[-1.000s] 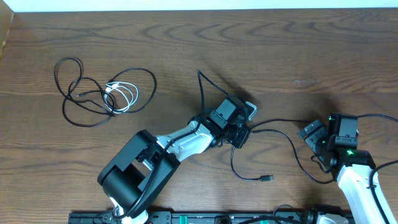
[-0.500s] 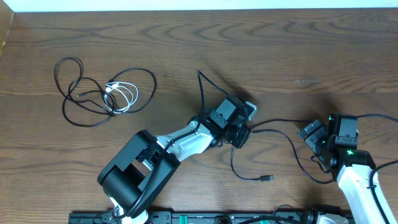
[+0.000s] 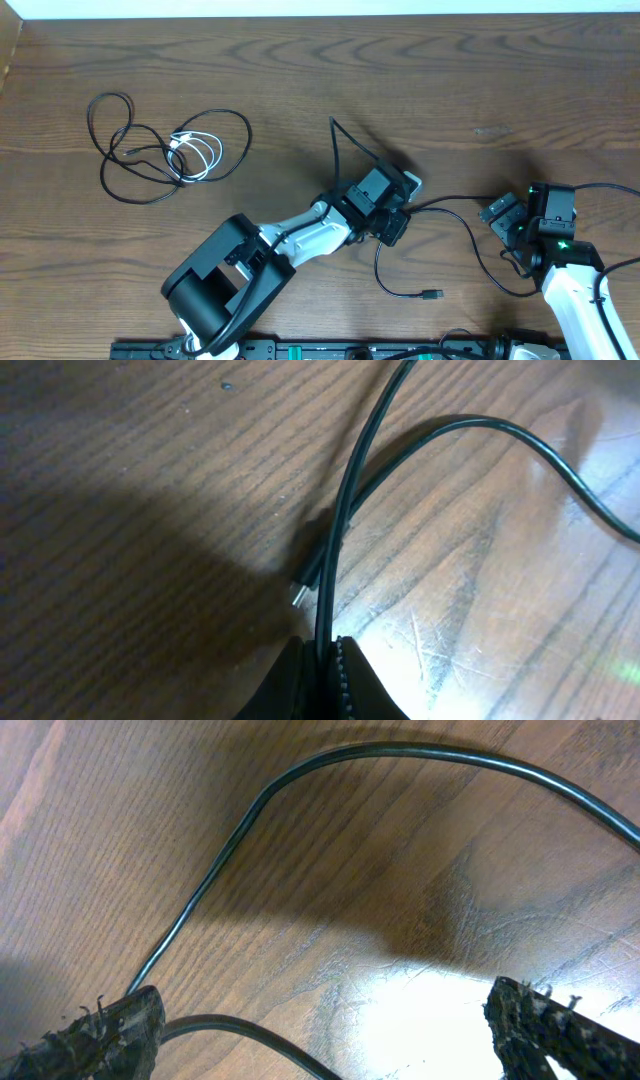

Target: Untangle cables

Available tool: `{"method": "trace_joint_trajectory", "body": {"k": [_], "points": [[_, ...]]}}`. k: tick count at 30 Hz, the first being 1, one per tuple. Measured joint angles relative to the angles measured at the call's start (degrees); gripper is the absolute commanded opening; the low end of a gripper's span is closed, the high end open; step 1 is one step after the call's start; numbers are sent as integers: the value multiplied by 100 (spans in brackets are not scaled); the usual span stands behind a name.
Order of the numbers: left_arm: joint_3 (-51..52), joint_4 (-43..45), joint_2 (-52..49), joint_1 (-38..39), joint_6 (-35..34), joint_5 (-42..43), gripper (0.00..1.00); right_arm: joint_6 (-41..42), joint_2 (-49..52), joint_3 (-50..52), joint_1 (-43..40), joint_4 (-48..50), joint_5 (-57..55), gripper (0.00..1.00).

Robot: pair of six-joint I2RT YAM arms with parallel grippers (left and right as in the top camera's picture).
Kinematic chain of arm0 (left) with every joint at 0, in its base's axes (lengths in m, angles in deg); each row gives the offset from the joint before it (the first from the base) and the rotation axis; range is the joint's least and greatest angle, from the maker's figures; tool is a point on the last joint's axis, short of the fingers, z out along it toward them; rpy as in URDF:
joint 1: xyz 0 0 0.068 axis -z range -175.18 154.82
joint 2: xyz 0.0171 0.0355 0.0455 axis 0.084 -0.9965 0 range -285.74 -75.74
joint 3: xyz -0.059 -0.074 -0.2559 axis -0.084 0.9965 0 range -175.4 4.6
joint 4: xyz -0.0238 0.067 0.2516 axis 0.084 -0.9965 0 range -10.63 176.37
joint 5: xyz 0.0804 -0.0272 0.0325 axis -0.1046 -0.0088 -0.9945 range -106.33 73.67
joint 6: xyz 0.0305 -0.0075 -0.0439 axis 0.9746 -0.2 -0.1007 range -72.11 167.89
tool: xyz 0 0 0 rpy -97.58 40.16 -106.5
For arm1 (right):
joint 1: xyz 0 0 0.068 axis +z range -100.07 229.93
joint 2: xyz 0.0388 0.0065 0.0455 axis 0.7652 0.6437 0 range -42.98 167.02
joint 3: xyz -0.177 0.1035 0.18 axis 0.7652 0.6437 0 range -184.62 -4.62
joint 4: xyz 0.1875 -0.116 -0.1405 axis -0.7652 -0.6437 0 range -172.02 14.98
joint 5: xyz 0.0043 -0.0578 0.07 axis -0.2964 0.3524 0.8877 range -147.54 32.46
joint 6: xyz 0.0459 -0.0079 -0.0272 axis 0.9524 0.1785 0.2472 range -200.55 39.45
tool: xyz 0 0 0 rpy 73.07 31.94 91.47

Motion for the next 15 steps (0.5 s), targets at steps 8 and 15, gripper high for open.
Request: {"method": "trace_joint_trajectory", "body": {"k": [8,15], "points": [[0,-2,0,11,2,-164,16,0,0,0,0,-2,0,99],[2,122,0,11,264,-201,49,0,0,0,0,-2,0,99]]}}
